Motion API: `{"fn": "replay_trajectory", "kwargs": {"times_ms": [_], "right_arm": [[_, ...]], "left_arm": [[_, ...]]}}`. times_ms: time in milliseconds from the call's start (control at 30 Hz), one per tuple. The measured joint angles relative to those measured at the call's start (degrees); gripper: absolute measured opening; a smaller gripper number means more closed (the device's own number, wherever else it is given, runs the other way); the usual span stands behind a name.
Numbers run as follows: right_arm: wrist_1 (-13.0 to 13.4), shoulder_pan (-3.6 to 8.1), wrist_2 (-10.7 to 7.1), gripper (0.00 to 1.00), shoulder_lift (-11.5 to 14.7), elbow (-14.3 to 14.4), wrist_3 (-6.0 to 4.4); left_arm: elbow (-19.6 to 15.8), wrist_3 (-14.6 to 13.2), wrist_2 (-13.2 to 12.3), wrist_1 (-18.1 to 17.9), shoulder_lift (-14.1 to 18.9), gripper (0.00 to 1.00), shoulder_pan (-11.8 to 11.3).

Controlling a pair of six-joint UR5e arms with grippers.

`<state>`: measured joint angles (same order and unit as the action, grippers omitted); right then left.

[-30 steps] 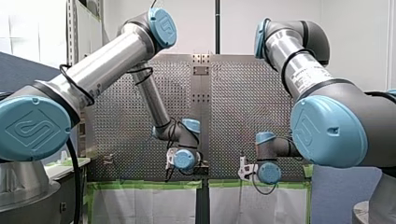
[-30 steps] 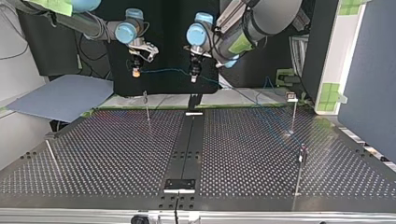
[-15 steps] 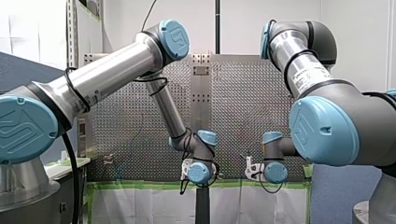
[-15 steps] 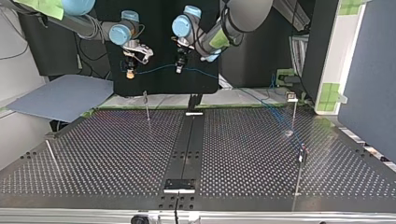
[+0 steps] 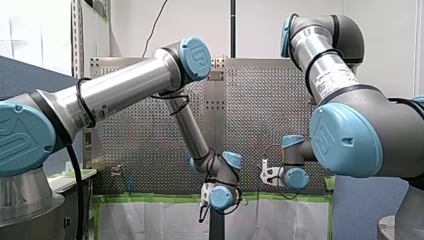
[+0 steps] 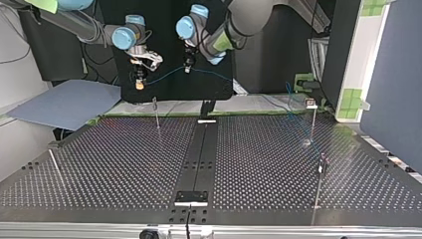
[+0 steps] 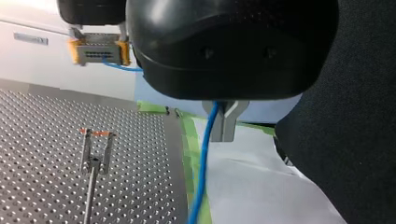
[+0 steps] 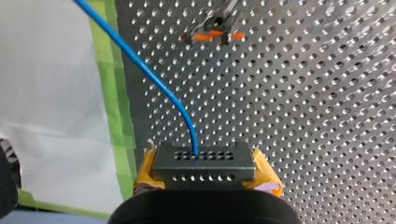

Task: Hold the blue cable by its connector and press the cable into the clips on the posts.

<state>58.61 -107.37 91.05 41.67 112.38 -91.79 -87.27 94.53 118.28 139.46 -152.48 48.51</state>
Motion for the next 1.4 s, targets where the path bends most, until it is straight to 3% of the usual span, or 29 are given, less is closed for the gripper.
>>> {"fn": "replay_trajectory", "kwargs": {"times_ms": [267, 433, 600, 767, 900, 1100, 1400], "right_arm": [[1.04, 0.91, -4.01, 0.0, 0.04, 0.0, -0.22], [2.23, 2.8, -6.56, 0.0, 0.04, -0.01, -0.53], [3.22, 4.99, -8.96, 0.0, 0.03, -0.01, -1.67], [3.58, 7.39, -11.41, 0.0, 0.0, -0.11, -1.81], [3.72, 9.06, -13.42, 0.0, -0.03, -0.96, -2.92], [2.8, 9.94, -16.37, 0.0, -0.08, -3.51, -4.51], [1.32, 11.58, -20.87, 0.0, -0.19, -6.64, -5.36]], "left_arm": [[3.85, 3.66, 3.37, 0.78, -0.29, 0.0, 1.1], [6.34, 5.13, 4.86, 0.8, -0.3, 0.0, 1.59], [8.61, 5.48, 5.93, 0.75, -0.33, 0.0, 1.83], [10.85, 5.5, 5.88, 0.78, -0.53, 0.0, 1.79], [12.96, 5.49, 5.42, 1.01, -1.49, 0.0, 1.44], [15.88, 5.35, 4.87, 1.01, -2.09, 0.0, 1.2], [20.48, 4.61, 5.52, 2.95, -4.67, 0.0, 1.78]]}}
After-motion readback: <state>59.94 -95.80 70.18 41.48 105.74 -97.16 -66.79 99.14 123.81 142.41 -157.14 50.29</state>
